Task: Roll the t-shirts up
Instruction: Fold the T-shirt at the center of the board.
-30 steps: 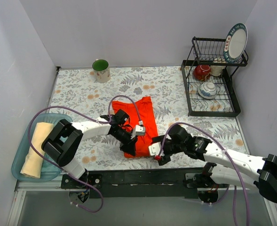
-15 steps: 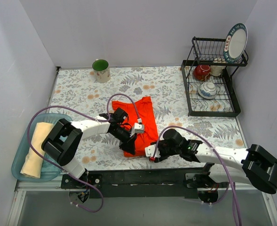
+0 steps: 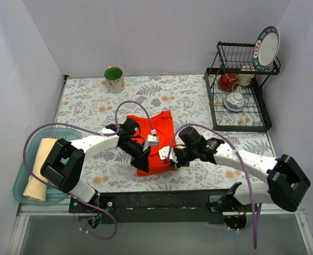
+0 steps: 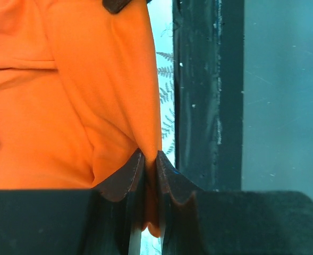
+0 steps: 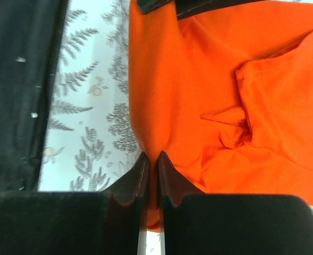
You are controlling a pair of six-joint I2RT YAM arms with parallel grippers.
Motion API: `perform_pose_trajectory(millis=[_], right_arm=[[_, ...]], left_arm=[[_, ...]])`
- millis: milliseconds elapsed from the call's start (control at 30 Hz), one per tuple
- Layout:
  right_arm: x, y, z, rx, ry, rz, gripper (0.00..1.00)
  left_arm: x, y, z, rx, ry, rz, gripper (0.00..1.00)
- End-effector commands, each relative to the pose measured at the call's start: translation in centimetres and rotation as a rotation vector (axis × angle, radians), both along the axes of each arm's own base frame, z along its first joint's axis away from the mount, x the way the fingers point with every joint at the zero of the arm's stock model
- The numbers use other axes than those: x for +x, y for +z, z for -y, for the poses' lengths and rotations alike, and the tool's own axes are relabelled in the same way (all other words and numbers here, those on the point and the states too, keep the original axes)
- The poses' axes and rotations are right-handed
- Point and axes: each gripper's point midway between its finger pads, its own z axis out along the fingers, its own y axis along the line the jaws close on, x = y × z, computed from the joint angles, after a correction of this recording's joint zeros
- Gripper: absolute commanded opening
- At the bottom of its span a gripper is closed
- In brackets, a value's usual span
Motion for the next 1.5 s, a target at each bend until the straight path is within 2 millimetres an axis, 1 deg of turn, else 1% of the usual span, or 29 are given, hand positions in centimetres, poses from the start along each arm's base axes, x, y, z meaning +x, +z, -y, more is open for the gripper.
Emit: perform_pose_trajectory(millis=[0, 33, 67, 100, 133, 167, 200, 233, 267, 300, 333, 367, 400, 533, 567, 600, 633, 767, 800, 833, 867, 1000, 1133, 1233, 1300, 1333, 1367, 1433, 1467], right_arm=[[-4.6, 0.0, 2.4, -0.106, 0.099, -0.341, 0.04], [-5.1, 0.4, 2.8, -0.118, 0.107, -0.394, 0.04], [-5.3, 0.4, 3.0, -0.126, 0.111, -0.425, 0.02], [-5.4, 0.0, 3.1, -0.139, 0.127, -0.451, 0.01], [-5.8, 0.1, 3.5, -0.15, 0.121, -0.501, 0.01], [-5.3, 0.6, 3.1, -0.138, 0.123, -0.507, 0.01], [-5.1, 0.2, 3.0, -0.148, 0.125, -0.543, 0.01], [-4.9, 0.4, 3.1, -0.144, 0.112, -0.58, 0.01], [-4.4, 1.1, 2.6, -0.138, 0.114, -0.596, 0.01], [-4.3, 0.5, 2.7, -0.159, 0.116, -0.64, 0.01], [-3.8, 0.7, 2.4, -0.143, 0.13, -0.65, 0.01], [-4.1, 0.8, 2.7, -0.164, 0.131, -0.694, 0.01], [-3.4, 0.7, 2.2, -0.174, 0.132, -0.728, 0.01], [-2.1, 0.5, 1.8, -0.182, 0.167, -0.821, 0.01], [-1.9, 0.4, 1.7, -0.185, 0.174, -0.833, 0.01], [-1.9, -0.3, 1.8, -0.215, 0.162, -0.886, 0.01], [-1.2, -0.5, 1.5, -0.213, 0.148, -0.89, 0.01], [0.2, -1.9, 1.3, -0.232, 0.101, -0.941, 0.01], [0.5, -2.6, 1.2, -0.241, 0.089, -0.963, 0.01], [1.3, -2.7, 1.1, -0.23, 0.074, -0.966, 0.01], [1.6, -2.9, 1.0, -0.23, 0.066, -0.972, 0.01], [2.4, -4.2, 0.9, -0.248, 0.036, -1.009, 0.01], [3.6, -4.7, 0.9, -0.236, -0.014, -1.05, 0.01], [4.3, -5.4, 1.2, -0.232, -0.058, -1.092, 0.01], [4.3, -6.0, 1.6, -0.245, -0.074, -1.118, 0.01], [4.2, -6.3, 1.7, -0.257, -0.078, -1.123, 0.01], [4.2, -6.6, 1.8, -0.265, -0.081, -1.132, 0.01], [4.3, -6.9, 1.8, -0.267, -0.08, -1.13, 0.01], [4.4, -7.2, 1.8, -0.276, -0.082, -1.136, 0.01]], left_arm=[[-1.3, 1.7, -1.1, 0.03, 0.002, -0.054, 0.05], [-1.6, 1.7, -1.3, 0.038, 0.002, -0.069, 0.04], [-1.3, 1.6, -1.2, 0.032, -0.008, -0.048, 0.03], [-1.0, 1.5, -1.2, 0.033, 0.004, -0.049, 0.03], [-0.7, 1.4, -1.2, 0.032, 0.011, -0.059, 0.02], [-0.4, 1.3, -1.1, 0.033, 0.015, -0.066, 0.02], [0.0, 1.2, -1.1, 0.034, 0.028, -0.077, 0.02], [0.1, 0.8, -1.2, 0.041, 0.029, -0.108, 0.02], [0.6, 0.8, -1.1, 0.037, 0.032, -0.112, 0.02], [1.0, 0.7, -1.2, 0.034, 0.04, -0.12, 0.02], [1.3, 0.2, -1.2, 0.036, 0.044, -0.132, 0.02], [1.7, 0.1, -1.4, 0.033, 0.051, -0.131, 0.02], [1.9, -0.1, -1.4, 0.035, 0.05, -0.133, 0.02], [2.7, -1.1, -1.5, 0.037, 0.042, -0.14, 0.01], [3.0, -1.6, -1.7, 0.051, 0.054, -0.151, 0.01], [3.5, -1.9, -1.7, 0.054, 0.058, -0.141, 0.01], [4.0, -2.2, -1.7, 0.056, 0.064, -0.139, 0.01], [6.0, -3.2, -2.2, 0.071, 0.102, -0.134, 0.02], [6.3, -3.6, -2.3, 0.075, 0.099, -0.133, 0.02], [6.7, -3.5, -2.3, 0.077, 0.101, -0.126, 0.02], [6.8, -3.7, -2.4, 0.08, 0.102, -0.123, 0.02], [6.6, -4.0, -2.7, 0.081, 0.079, -0.119, 0.03], [5.9, -4.0, -2.9, 0.085, 0.072, -0.138, 0.01], [5.4, -3.7, -3.0, 0.081, 0.078, -0.155, 0.0], [4.9, -3.7, -3.2, 0.086, 0.078, -0.155, 0.0], [4.8, -3.6, -3.3, 0.09, 0.083, -0.155, 0.01], [4.8, -3.8, -3.6, 0.111, 0.087, -0.142, 0.09], [5.2, -4.0, -3.9, 0.129, 0.109, -0.11, 0.17], [5.5, -3.9, -4.0, 0.145, 0.13, -0.099, 0.28]])
